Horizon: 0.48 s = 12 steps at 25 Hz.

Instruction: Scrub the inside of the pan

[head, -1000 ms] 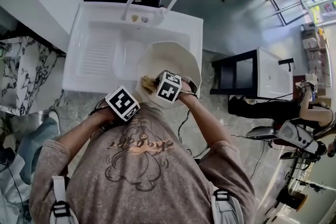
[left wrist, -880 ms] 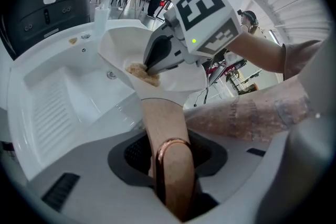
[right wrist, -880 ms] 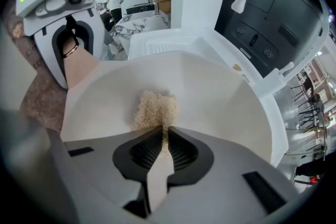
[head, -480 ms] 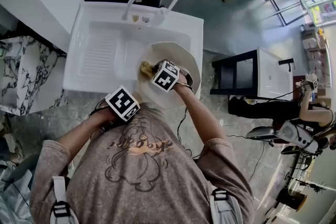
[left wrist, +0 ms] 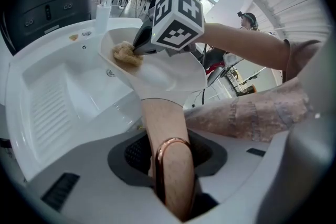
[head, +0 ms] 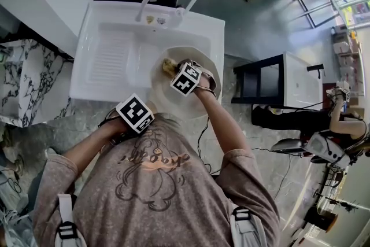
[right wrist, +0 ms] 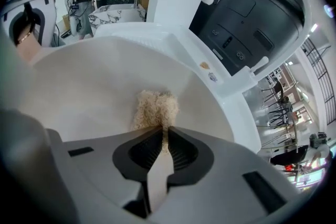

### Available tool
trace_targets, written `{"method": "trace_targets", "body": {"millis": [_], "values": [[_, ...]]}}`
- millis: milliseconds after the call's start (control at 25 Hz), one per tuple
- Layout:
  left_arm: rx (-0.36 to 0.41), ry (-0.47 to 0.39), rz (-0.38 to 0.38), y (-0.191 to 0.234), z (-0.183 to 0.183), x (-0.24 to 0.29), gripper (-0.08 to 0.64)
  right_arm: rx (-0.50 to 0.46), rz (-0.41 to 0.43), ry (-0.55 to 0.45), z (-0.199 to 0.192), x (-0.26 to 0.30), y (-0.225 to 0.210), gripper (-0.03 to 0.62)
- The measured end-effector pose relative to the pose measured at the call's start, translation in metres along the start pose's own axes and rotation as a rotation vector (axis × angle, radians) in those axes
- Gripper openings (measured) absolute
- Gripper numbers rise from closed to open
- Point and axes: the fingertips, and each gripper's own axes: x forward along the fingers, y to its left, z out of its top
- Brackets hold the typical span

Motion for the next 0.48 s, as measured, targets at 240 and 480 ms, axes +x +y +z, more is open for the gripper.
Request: {"method": "trace_targets", "body": {"millis": [240,480], "values": [[-0.005,0.001,-0.005,0.001,-0.001,0.001,0.163,0.000,-0.064,0.041,-0.024,0.009,-0.020,0.048],[0.000,-0.006,0.001,0.000,-0.001,-0.001,0.163,-0.167,-0.092,0.146,-0.052,0.004,-0.025,0.048]]}}
